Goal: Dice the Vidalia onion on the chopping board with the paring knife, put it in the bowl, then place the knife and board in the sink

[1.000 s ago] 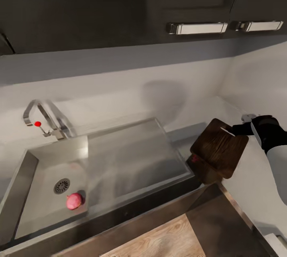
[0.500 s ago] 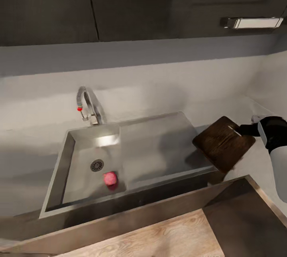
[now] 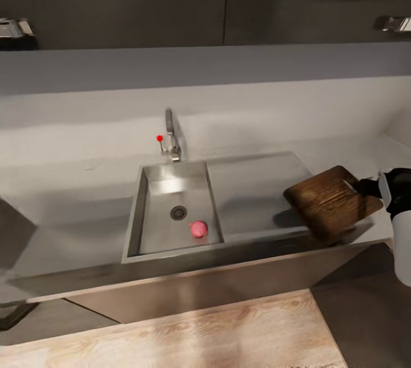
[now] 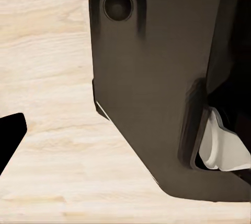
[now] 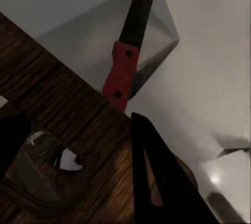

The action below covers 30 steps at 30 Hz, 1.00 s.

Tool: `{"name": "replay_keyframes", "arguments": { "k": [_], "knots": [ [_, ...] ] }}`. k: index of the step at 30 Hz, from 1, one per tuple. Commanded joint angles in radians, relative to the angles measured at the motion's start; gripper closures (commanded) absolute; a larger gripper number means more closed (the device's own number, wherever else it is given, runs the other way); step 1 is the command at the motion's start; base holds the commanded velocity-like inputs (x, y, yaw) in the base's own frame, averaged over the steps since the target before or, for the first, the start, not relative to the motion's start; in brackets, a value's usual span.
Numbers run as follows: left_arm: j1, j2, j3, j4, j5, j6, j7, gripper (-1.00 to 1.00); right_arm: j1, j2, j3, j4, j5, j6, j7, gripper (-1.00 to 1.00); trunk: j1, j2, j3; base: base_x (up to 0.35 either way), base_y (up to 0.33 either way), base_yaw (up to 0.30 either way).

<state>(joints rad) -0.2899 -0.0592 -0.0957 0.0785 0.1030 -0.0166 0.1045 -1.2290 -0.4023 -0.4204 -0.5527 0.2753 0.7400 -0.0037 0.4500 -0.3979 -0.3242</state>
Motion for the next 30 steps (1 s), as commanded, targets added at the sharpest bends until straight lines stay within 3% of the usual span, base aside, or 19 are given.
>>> {"name": "replay_keyframes", "arguments": {
  "k": [1, 4, 7, 8, 9, 17, 30],
  "knots": [
    [-0.002, -0.001, -0.009, 0.003, 0.01, -0.002, 0.001, -1.0, -0.001, 0.0, -0.019, -0.001, -0.002, 0.004, -0.006, 1.0, 0.0, -0.002, -0.003, -0.249, 0.245, 0.162],
    [-0.002, -0.001, -0.008, 0.003, 0.01, -0.003, 0.001, -1.0, -0.001, 0.001, -0.083, -0.002, -0.002, 0.004, -0.05, 1.0, 0.0, -0.002, -0.006, -0.248, 0.245, 0.154],
    [-0.002, -0.001, -0.007, 0.003, 0.011, -0.004, 0.001, -1.0, -0.001, 0.002, -0.099, -0.014, -0.016, 0.004, -0.074, 1.0, 0.0, -0.002, -0.01, -0.248, 0.245, 0.142],
    [-0.002, 0.0, -0.007, 0.003, 0.011, -0.004, 0.001, -1.0, -0.001, 0.002, -0.101, -0.017, -0.029, 0.004, -0.078, 1.0, 0.0, -0.002, -0.011, -0.248, 0.245, 0.14],
    [-0.002, 0.001, -0.007, 0.003, 0.011, -0.005, 0.001, -1.0, -0.001, 0.001, -0.103, -0.021, -0.086, 0.005, -0.09, 1.0, 0.0, -0.002, -0.012, -0.248, 0.244, 0.139],
    [-0.002, 0.002, -0.007, 0.002, 0.011, -0.006, 0.001, -1.0, -0.001, 0.0, -0.104, -0.023, -0.21, 0.005, -0.145, 1.0, 0.0, -0.002, -0.02, -0.248, 0.245, 0.133],
    [-0.002, 0.006, -0.006, 0.001, 0.011, -0.011, 0.001, -1.0, -0.001, 0.0, -0.106, -0.024, -0.221, 0.004, -0.212, 1.0, 0.0, -0.002, -0.034, -0.149, 0.266, 0.126]
  ]
}}
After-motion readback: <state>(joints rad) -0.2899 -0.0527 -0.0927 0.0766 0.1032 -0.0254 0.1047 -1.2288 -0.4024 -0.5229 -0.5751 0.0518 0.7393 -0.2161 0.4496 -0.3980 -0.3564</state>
